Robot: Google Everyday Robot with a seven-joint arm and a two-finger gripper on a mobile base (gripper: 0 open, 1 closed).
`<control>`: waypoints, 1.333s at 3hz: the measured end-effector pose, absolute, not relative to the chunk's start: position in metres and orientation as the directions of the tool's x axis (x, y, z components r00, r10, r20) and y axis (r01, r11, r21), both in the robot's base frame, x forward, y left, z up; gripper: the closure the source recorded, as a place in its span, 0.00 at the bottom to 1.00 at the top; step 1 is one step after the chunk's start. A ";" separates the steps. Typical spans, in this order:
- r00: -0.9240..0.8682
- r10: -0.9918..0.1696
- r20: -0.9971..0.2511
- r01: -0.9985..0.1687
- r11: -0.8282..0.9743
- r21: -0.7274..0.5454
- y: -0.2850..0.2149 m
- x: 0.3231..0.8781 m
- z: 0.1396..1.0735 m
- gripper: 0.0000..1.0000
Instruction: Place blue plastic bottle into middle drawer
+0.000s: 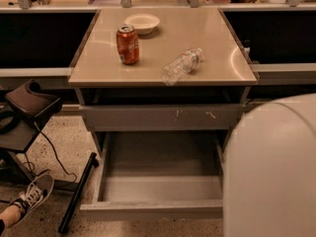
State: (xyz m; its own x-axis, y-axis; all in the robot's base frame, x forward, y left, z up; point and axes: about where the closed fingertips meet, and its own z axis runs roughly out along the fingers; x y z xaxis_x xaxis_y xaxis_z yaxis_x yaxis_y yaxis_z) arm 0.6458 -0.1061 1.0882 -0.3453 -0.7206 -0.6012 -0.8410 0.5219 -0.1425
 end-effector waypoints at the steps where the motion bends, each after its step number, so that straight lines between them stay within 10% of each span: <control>1: -0.397 -0.662 -0.636 -0.809 0.580 -0.098 -0.114 0.599 1.112 1.00; 4: -0.335 -0.590 -0.735 -0.730 0.656 -0.193 -0.143 0.557 1.137 1.00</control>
Offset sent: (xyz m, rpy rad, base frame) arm -0.0375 -0.0072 0.0197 0.0482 0.0141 -0.0520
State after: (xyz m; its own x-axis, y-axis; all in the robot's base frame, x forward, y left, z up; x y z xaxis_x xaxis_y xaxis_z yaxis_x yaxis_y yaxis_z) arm 0.5575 -0.1431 1.1373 -0.3353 -0.5895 -0.7348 -0.7302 0.6555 -0.1927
